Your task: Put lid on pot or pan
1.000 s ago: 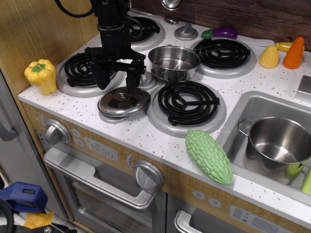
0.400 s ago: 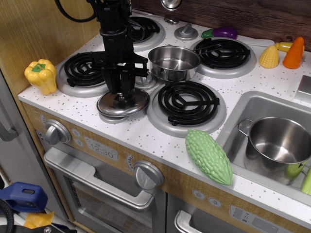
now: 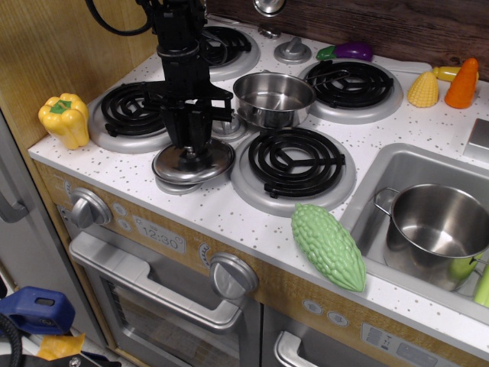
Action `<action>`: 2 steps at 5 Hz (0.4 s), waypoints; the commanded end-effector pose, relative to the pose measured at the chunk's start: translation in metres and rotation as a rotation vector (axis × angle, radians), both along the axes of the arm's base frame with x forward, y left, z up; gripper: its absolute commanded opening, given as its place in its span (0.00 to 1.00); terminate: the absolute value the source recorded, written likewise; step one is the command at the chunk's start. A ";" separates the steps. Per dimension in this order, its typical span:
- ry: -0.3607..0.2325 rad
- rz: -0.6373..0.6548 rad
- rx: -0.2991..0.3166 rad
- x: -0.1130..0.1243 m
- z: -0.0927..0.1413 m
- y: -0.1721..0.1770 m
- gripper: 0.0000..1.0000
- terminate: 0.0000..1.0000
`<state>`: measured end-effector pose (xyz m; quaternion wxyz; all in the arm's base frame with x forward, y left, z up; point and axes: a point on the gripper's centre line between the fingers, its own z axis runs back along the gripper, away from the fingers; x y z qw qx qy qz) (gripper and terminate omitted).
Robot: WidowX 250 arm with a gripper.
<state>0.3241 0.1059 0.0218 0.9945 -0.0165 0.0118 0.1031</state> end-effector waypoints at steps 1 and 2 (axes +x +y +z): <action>-0.021 -0.002 0.078 0.010 0.046 -0.001 0.00 0.00; -0.017 0.016 0.130 0.014 0.073 -0.008 0.00 0.00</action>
